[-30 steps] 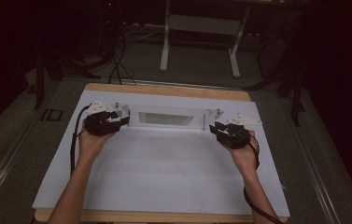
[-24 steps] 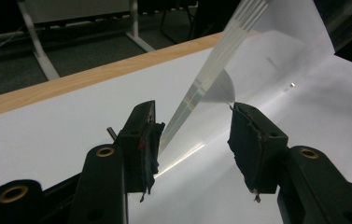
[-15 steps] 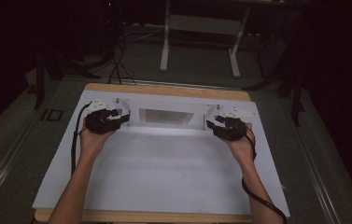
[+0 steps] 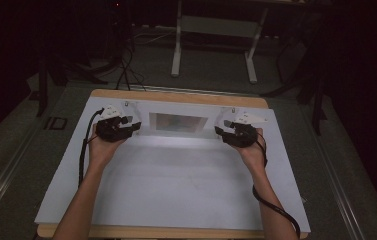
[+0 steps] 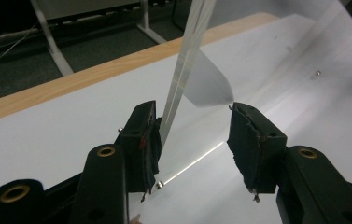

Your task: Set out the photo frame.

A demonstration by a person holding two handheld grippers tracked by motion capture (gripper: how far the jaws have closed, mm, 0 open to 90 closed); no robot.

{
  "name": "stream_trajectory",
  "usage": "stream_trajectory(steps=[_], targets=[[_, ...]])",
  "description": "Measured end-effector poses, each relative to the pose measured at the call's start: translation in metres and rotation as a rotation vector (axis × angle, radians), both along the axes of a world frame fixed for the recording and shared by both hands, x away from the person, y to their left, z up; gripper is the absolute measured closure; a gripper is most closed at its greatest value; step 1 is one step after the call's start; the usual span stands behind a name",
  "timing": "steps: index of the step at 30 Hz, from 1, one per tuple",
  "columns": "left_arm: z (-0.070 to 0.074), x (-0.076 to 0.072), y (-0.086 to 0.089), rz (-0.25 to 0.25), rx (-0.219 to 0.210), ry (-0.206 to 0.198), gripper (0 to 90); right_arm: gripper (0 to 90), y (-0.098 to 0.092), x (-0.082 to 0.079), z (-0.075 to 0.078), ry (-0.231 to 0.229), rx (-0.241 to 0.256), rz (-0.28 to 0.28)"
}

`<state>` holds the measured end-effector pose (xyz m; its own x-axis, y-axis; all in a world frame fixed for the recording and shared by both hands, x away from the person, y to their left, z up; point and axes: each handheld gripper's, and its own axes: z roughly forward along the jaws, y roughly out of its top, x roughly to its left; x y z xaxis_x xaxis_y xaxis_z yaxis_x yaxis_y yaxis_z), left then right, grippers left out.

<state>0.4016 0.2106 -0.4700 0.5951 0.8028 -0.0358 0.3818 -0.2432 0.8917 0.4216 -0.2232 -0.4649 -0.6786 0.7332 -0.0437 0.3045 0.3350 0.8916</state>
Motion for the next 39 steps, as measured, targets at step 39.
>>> stream_trajectory(steps=[39], targets=[[0.004, 0.023, -0.009, 0.113, -0.012, 0.002, 53.5, 48.9, 0.007, 0.022, 0.005, 0.033, 0.035, -0.094]])
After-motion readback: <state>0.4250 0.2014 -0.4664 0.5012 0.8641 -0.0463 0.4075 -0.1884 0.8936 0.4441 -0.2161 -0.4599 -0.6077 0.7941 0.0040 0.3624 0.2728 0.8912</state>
